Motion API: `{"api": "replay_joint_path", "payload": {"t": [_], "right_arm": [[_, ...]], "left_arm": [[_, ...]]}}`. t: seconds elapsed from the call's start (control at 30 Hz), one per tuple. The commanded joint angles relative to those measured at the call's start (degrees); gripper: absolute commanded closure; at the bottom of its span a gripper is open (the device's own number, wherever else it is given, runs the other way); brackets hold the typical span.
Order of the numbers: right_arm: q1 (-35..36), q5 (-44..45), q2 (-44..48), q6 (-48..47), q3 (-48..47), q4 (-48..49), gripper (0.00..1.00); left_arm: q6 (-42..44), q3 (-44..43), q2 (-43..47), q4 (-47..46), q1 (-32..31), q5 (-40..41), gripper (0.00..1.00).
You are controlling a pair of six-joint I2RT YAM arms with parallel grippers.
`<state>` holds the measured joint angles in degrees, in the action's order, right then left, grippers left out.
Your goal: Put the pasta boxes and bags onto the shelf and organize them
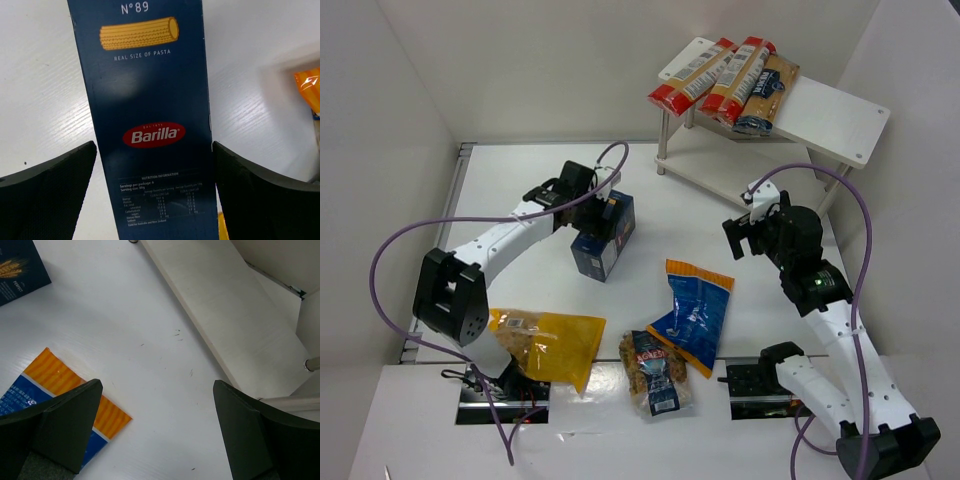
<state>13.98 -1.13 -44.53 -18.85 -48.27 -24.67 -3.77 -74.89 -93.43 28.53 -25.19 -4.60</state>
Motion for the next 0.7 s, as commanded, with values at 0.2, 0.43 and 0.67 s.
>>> {"api": "replay_joint_path", "payload": {"t": [0.2, 0.43, 0.67], "right_arm": [[-0.44, -0.98, 1.03, 0.92, 0.72, 0.85, 0.0], [-0.44, -0.98, 1.03, 0.39, 1.25, 0.85, 0.0], [-0.97, -0.98, 1.03, 0.39, 1.25, 0.85, 0.0]], "left_arm": [[-1.06, 2.82, -0.53, -1.82, -1.26, 3.28, 0.0], [-1.06, 6.33, -3.07, -4.45, -1.26, 5.04, 0.0], [-1.06, 5.64, -5.36, -6.3, -1.26, 6.1, 0.0]]}}
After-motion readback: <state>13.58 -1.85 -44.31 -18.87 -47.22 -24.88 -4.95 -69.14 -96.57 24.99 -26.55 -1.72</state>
